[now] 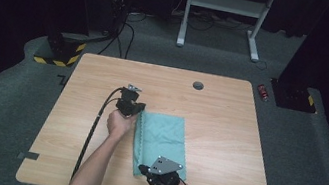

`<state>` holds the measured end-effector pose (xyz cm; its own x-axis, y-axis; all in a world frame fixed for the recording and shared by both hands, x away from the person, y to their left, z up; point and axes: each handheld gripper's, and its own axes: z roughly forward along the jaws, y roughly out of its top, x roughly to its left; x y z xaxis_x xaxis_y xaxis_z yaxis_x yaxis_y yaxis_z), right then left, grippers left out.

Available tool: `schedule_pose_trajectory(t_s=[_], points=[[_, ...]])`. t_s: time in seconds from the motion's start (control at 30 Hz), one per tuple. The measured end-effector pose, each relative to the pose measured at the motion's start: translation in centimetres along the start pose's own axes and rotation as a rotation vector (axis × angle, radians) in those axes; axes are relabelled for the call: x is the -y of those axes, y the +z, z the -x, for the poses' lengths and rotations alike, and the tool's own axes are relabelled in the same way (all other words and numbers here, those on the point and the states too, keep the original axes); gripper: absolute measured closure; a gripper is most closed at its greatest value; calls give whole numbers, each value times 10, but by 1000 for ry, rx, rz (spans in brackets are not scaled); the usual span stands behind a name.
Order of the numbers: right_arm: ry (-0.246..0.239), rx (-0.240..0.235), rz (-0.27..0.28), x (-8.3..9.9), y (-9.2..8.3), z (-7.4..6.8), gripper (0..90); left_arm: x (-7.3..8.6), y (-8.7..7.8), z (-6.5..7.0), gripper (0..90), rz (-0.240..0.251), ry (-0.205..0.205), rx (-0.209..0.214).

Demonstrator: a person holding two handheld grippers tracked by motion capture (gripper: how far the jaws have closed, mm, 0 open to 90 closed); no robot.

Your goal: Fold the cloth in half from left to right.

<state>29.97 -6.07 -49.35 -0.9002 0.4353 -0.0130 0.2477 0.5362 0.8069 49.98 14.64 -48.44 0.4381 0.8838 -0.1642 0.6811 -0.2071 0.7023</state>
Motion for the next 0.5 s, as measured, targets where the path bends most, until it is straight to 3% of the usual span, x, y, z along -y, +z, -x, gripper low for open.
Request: schedule_pose_trajectory(t_s=[0.23,0.5], points=[[17,34,1,13,-11,5,900,-8,15,21,900,2,24,28],[54,54,10,26,-23,15,900,-17,25,36,900,2,52,38]])
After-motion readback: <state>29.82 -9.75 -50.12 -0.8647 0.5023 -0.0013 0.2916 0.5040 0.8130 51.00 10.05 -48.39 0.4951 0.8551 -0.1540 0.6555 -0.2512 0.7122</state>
